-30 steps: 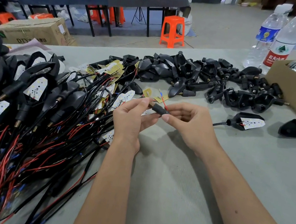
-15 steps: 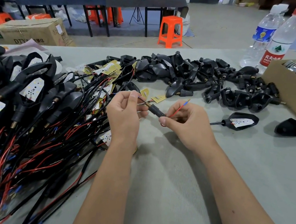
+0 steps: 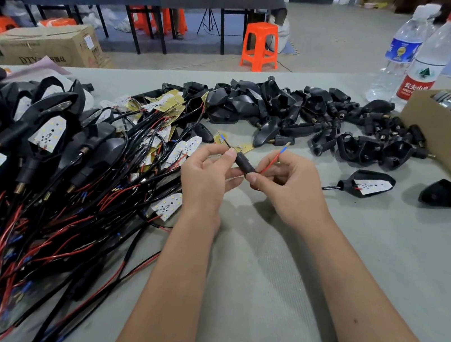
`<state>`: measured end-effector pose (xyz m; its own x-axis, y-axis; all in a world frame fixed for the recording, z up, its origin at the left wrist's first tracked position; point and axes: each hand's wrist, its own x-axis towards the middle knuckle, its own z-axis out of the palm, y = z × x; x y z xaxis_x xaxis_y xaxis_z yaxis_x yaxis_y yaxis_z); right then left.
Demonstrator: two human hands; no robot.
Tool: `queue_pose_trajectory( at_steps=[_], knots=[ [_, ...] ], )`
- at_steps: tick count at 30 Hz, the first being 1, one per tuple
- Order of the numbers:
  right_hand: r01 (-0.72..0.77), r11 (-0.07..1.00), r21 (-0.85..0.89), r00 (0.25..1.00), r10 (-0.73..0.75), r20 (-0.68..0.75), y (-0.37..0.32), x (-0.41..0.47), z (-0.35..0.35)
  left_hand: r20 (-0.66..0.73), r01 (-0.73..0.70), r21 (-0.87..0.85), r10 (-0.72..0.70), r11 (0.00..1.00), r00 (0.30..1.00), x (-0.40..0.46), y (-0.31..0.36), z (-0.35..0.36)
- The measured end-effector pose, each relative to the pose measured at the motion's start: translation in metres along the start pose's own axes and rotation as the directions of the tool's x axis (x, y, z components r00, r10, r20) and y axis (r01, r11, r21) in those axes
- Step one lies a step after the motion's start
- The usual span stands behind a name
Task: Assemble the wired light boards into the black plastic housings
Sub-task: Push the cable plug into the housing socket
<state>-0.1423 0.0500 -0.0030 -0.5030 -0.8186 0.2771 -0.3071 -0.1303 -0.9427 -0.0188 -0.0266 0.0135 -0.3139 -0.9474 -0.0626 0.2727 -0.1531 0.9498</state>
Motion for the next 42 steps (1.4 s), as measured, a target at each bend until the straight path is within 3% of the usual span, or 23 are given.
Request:
queue_pose_trajectory(
  at_steps=[8,17,21,27,34,39,42],
  knots=[
    [0.012,0.999,-0.046,1.000,-0.012,0.009,0.001,0.000,0.000,-0.048,-0.011,-0.003,0.011,1.000,0.999,0.001,0.000,0.001],
    [0.031,0.999,-0.031,0.996,-0.028,0.087,0.001,0.000,0.004,-0.174,-0.202,0.149,0.227,0.968,0.958,0.005,-0.008,0.002],
    [-0.004,0.990,0.144,0.999,-0.003,0.047,-0.010,-0.001,0.004,-0.221,-0.222,0.164,0.255,0.961,0.941,0.011,-0.009,-0.003],
    [-0.057,0.902,0.428,0.997,0.031,0.066,-0.016,0.000,0.002,-0.318,-0.161,0.087,0.180,0.983,0.931,0.018,-0.009,-0.011],
    [-0.056,0.979,0.196,0.998,0.048,0.044,-0.012,0.000,0.000,-0.320,-0.149,0.032,0.152,0.988,0.935,0.019,-0.002,-0.014],
    [-0.059,0.975,0.212,0.997,0.048,0.060,-0.014,-0.001,0.000,-0.267,-0.160,0.045,0.167,0.986,0.949,0.017,-0.001,-0.013],
    [-0.059,0.984,0.170,0.989,0.034,0.144,-0.016,-0.002,-0.005,-0.301,-0.178,0.011,0.173,0.984,0.938,0.016,0.001,-0.011]
  ],
)
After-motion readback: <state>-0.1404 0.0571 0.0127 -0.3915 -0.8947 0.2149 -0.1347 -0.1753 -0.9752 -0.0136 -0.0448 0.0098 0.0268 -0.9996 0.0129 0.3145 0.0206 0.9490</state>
